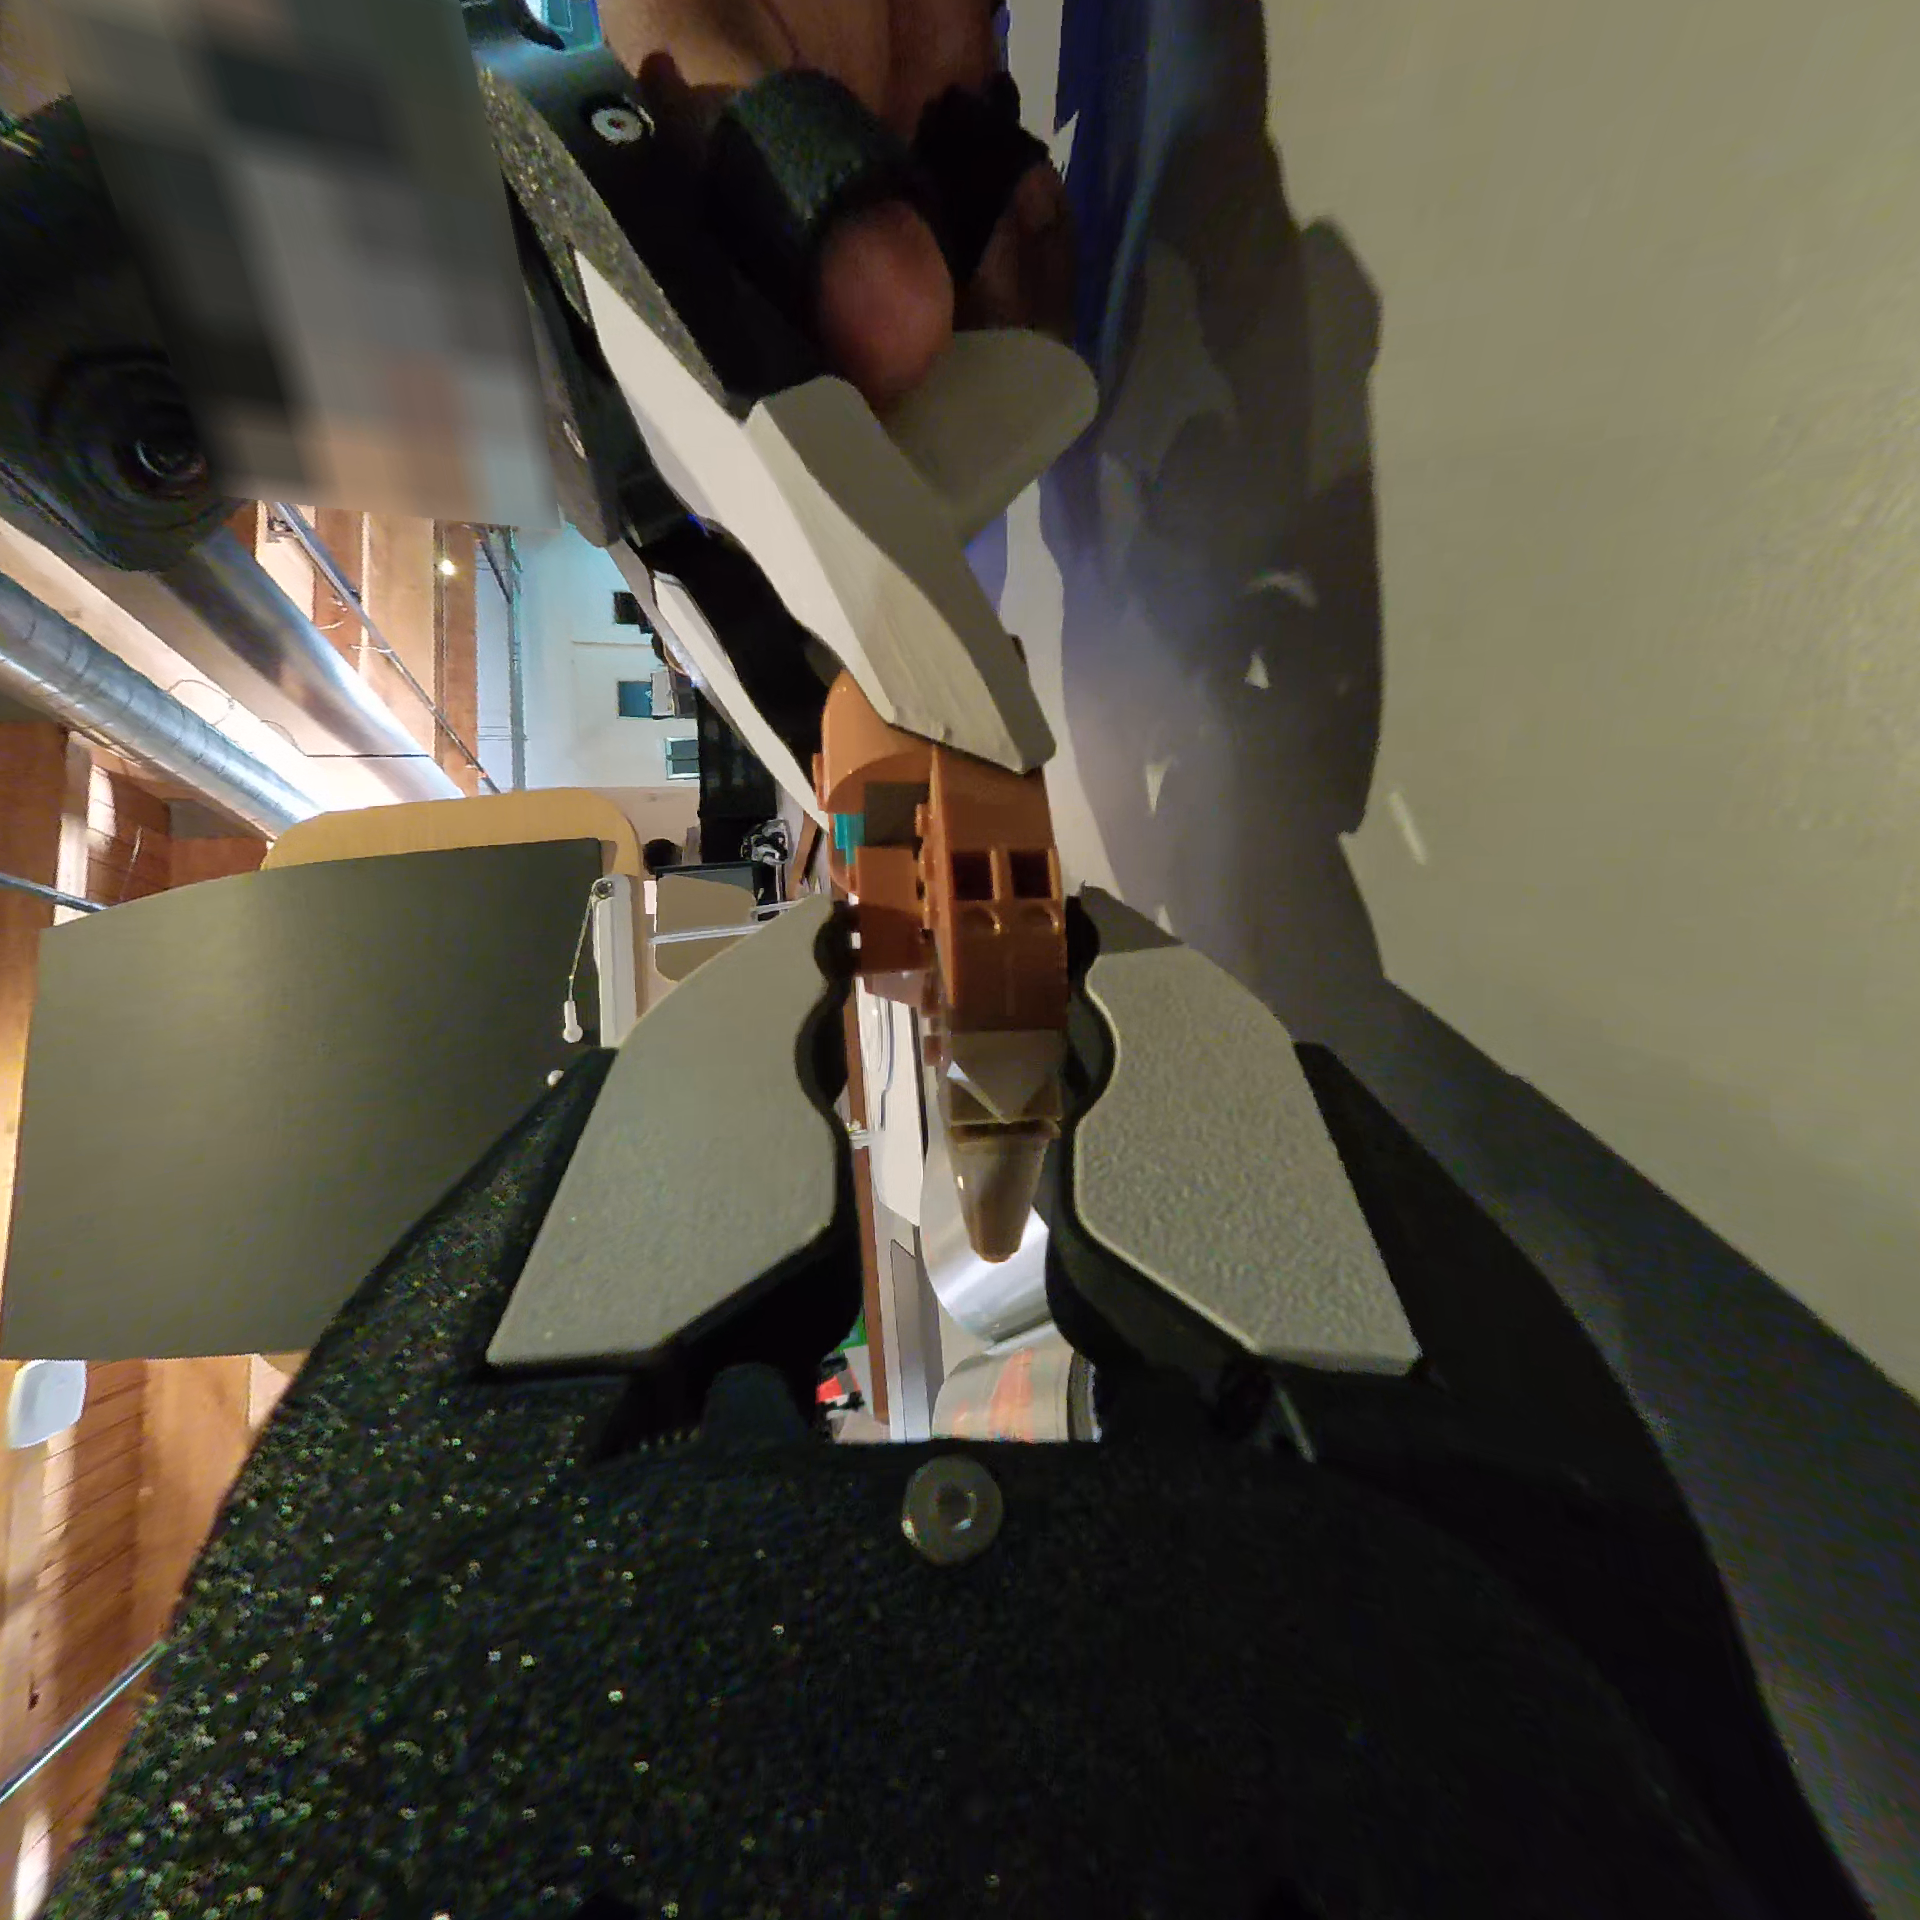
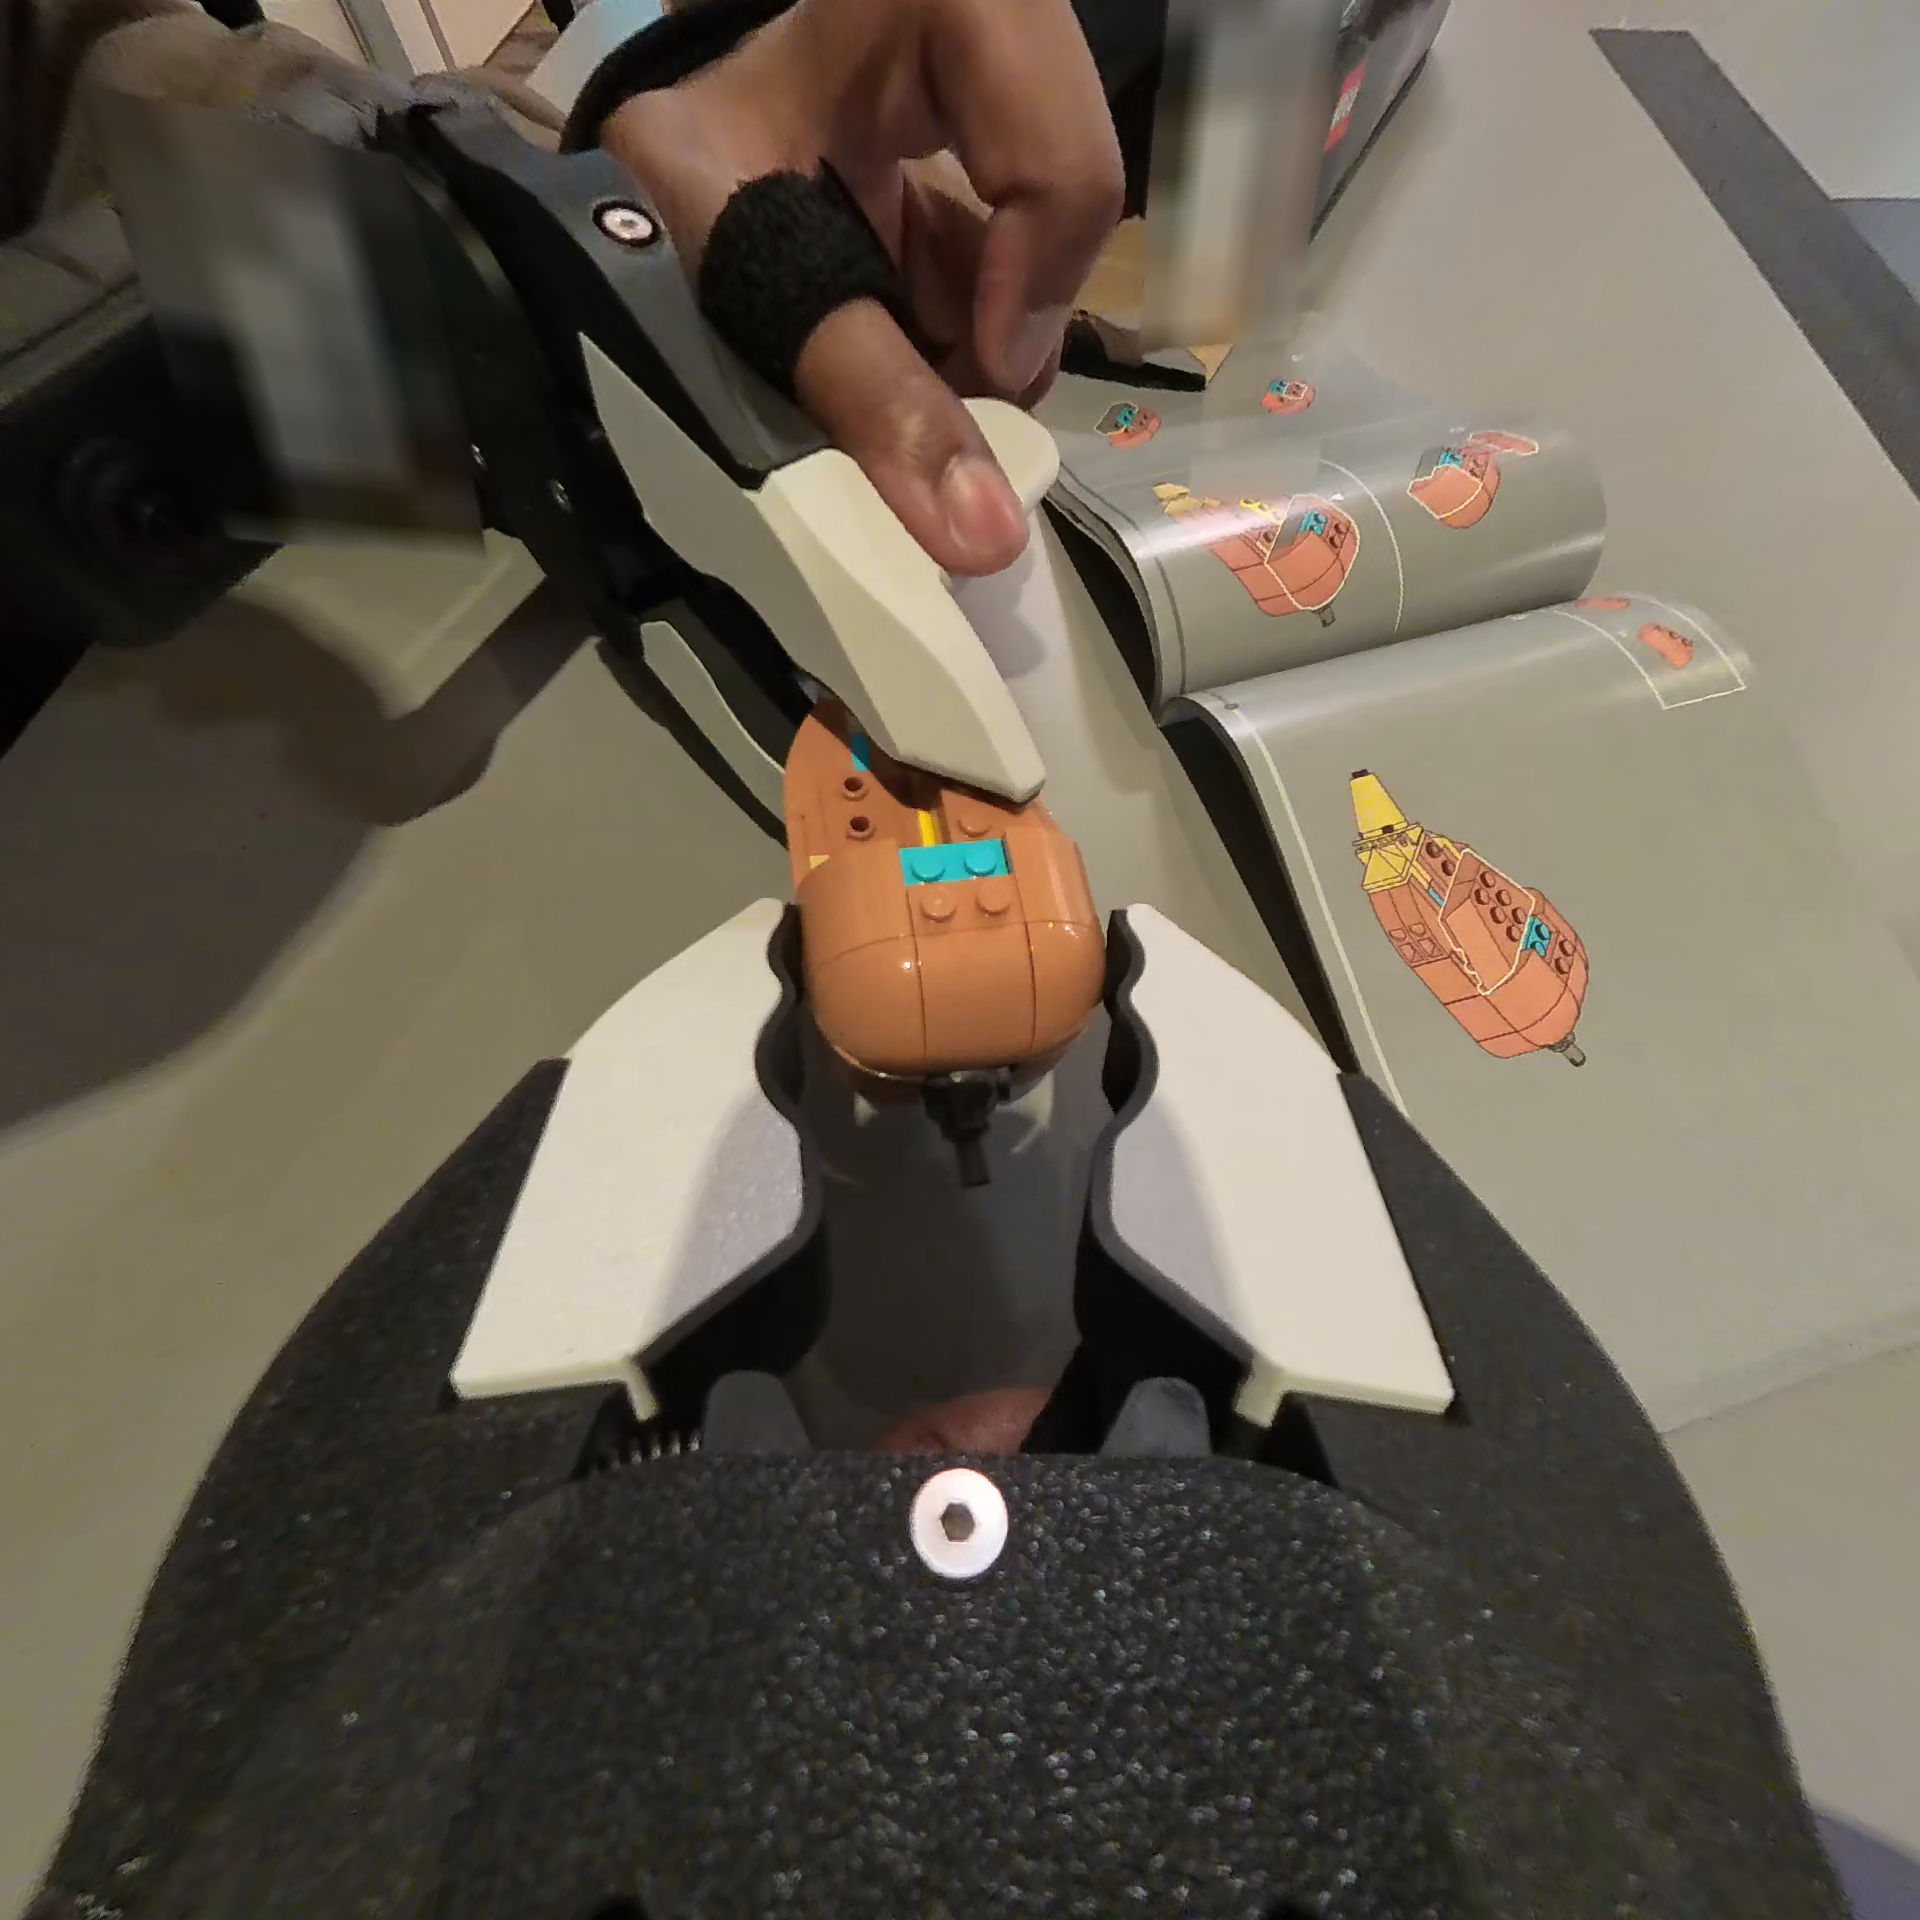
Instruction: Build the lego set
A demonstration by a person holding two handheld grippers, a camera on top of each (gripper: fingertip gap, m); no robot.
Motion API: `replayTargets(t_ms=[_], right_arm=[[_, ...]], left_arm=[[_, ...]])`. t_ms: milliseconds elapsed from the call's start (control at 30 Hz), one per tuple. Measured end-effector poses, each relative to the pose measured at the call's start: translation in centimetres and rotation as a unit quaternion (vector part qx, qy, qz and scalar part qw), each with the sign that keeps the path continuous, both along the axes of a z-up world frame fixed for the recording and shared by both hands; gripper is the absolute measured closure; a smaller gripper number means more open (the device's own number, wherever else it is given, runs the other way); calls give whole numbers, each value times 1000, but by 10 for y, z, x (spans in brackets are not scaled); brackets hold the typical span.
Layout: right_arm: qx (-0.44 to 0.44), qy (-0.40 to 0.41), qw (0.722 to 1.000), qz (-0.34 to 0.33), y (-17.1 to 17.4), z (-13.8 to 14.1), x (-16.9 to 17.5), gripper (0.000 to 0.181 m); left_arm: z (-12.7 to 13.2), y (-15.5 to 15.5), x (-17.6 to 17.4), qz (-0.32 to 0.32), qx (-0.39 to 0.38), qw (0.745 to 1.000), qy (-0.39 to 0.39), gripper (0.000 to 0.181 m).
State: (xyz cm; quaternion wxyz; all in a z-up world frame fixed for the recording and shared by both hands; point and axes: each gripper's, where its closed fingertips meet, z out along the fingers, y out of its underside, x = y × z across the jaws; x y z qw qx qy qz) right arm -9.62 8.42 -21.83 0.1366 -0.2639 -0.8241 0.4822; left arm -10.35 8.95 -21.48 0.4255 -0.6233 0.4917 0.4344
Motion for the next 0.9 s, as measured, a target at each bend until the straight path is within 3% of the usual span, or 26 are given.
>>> replayTargets(t_ms=[767,867,900], right_arm=[[-16,22,1000,5,-3,9,1,125],[-60,55,996,23,-14,32,5,126],[-39,47,998,10,-13,29,2,126]], left_arm=[[8,-3,3,0,4,1000,-27,146],[-15,-3,13,-17,-56,997,-44,148],[-18,-1,19,-28,-51,998,-31,148]])
